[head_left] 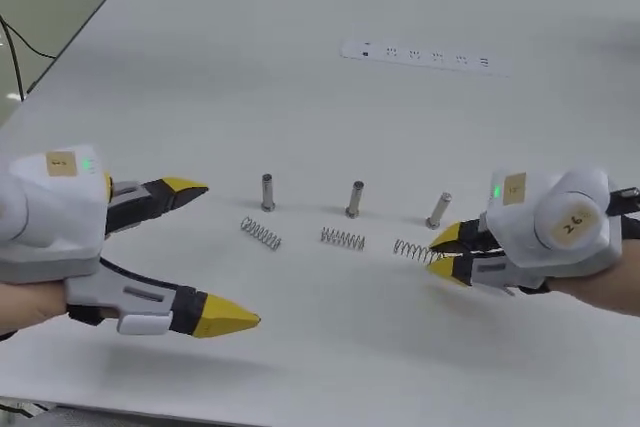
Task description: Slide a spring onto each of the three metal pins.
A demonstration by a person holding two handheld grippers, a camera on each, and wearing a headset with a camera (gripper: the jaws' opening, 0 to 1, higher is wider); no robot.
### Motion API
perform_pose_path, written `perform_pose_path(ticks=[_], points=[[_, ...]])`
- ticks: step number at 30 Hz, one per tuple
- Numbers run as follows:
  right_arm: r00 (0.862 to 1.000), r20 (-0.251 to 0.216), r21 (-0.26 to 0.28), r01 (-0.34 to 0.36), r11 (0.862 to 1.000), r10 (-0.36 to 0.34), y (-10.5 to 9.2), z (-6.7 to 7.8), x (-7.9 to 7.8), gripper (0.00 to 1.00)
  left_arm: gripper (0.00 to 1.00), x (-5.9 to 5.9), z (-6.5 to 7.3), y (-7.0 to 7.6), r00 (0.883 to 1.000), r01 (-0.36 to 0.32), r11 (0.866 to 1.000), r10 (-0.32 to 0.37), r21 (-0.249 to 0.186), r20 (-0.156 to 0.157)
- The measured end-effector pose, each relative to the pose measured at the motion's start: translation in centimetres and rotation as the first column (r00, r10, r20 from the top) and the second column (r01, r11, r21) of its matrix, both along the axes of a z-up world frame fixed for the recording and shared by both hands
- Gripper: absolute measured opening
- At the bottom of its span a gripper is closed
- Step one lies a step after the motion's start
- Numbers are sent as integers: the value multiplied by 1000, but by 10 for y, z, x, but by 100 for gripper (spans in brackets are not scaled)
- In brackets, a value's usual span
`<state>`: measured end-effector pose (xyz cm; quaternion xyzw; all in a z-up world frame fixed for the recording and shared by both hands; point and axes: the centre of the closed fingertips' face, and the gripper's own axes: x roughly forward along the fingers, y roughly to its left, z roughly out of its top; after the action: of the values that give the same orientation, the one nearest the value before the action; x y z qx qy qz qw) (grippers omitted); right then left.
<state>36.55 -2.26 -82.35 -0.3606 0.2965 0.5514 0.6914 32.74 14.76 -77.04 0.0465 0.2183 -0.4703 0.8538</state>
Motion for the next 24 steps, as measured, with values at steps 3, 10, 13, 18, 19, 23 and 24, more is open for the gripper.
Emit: perform_pose_path(ticks=[3,10,13,18,19,23,24], points=[[1000,5,7,-8,1000,8,3,4,-3,8,94,1,1,-3,1000,7,1000,-7,-8,1],[999,19,15,-47,999,46,8,12,-10,8,86,-5,2,-22,997,75,996,-77,-47,-30],[998,25,13,-62,998,62,9,14,-12,8,83,-5,1,-31,994,107,994,-108,-39,-32],[996,36,17,-80,997,79,11,18,-15,8,77,-2,1,-47,987,155,987,-156,-43,-33],[996,39,17,-82,996,81,11,19,-15,8,76,-1,0,-51,985,166,985,-167,-47,-38],[995,41,22,-89,996,88,12,21,-17,8,71,4,-2,-60,982,184,982,-186,-52,-42],[995,46,19,-93,995,92,13,21,-18,8,70,5,-1,-64,981,190,980,-192,-54,-39]])
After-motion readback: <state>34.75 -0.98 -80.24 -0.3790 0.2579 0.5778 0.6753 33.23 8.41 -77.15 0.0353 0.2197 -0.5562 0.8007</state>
